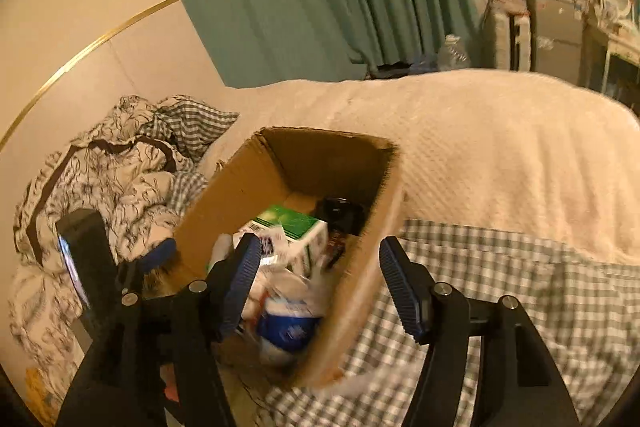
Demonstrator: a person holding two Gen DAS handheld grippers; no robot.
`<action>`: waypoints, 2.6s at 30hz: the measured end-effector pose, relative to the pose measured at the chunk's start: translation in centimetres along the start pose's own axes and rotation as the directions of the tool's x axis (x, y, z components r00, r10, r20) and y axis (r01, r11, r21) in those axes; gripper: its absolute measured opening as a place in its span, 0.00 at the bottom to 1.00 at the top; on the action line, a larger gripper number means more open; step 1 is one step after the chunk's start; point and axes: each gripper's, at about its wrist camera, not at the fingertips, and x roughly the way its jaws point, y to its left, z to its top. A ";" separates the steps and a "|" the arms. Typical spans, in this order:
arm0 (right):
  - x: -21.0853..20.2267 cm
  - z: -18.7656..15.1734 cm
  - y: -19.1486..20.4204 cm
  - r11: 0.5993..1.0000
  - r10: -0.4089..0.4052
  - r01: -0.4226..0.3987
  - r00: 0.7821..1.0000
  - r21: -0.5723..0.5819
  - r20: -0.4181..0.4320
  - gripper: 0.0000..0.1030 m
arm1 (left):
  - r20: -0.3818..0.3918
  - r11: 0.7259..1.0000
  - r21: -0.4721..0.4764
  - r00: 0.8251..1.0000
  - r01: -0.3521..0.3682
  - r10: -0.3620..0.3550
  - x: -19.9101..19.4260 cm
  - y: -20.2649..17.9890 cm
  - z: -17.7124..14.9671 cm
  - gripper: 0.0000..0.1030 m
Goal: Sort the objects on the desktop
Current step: 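Carry sachet and rubber ring over the cardboard box and release both, then grasp the white ointment tube with the right gripper and lift it, then grasp the clear comb with the left gripper while the right holds the tube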
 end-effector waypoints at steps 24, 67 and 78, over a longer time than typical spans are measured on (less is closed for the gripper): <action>5.3 -24.7 3.3 0.919 -0.114 -0.106 0.852 -0.380 -0.511 0.43 | -0.111 0.999 -0.013 0.993 0.034 -0.035 -3.9 -1.3 -9.1 1.00; -3.1 -17.7 -16.1 0.971 -0.240 0.206 0.866 -0.124 -0.439 0.51 | -0.239 0.555 0.754 0.934 0.350 -0.264 4.0 -19.3 -14.6 1.00; -0.5 -18.5 -15.3 0.958 -0.272 0.205 0.877 -0.202 -0.396 0.51 | -0.386 0.593 0.651 0.879 0.474 -0.279 5.0 -18.3 -14.4 0.55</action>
